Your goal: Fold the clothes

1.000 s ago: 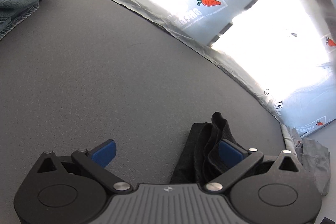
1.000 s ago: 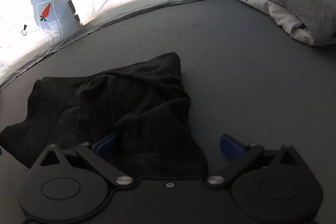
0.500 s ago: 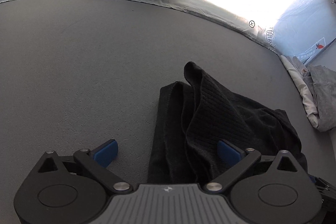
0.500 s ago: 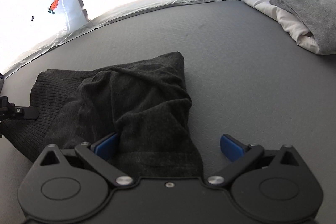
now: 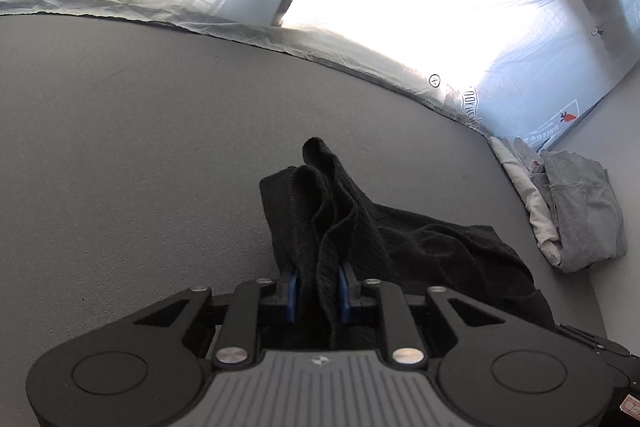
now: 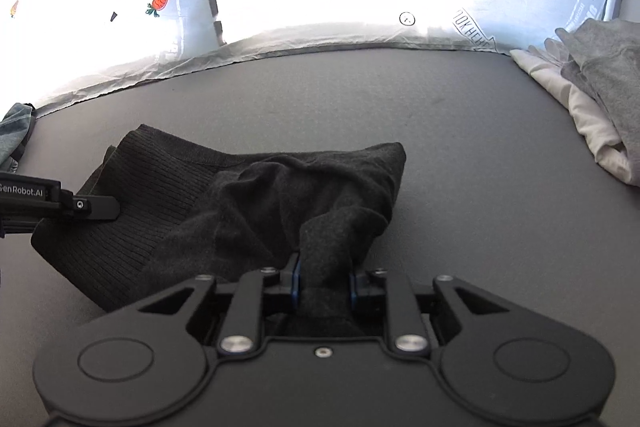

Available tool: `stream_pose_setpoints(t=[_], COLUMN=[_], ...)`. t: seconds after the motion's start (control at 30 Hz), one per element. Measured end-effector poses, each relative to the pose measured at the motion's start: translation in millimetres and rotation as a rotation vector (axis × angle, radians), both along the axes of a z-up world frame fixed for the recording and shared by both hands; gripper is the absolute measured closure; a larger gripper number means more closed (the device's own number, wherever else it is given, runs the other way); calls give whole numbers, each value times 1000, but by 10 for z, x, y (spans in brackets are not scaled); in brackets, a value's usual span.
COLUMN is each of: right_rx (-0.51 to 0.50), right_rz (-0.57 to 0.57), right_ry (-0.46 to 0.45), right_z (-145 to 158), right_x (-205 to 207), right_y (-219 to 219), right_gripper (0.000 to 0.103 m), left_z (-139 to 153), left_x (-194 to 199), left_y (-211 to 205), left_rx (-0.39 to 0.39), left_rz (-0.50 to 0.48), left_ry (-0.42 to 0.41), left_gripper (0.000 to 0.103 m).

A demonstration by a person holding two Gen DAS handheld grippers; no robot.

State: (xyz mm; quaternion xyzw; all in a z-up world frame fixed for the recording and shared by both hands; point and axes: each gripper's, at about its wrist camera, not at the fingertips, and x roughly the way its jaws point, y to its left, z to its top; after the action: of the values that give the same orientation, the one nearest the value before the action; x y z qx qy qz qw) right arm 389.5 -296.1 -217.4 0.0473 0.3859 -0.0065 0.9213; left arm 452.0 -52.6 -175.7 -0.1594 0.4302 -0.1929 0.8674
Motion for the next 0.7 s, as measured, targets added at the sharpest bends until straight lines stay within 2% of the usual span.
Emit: stream_pose_setpoints(t=[0.13,0.27,0.43,0.6,0.7], right_rx=[88,190,301,321,313], right_rz=[-48,-129,-246,-339,-380], right_ry=[-80,-146,-198,-241,-262], right_z=[288,552,807,999,1048], right_x=[-176,-444,-879,-1338,-1525], right_y=[-86,-235,-518,-882,-1154], right_gripper=[87,87,87,87,87], left_z=[365,630,803,886,934], left_x=[-233,-505,-810,-1088,-1236], left_y=[-112,-294,-420,-669,-920], left_rx=[-49,-66,-98,-137,-125], left_rz=[-56,-137,-209,-266,-301], left_ry=[-90,-167,-188,-199,-219], left_gripper=[83,83,83,83,83])
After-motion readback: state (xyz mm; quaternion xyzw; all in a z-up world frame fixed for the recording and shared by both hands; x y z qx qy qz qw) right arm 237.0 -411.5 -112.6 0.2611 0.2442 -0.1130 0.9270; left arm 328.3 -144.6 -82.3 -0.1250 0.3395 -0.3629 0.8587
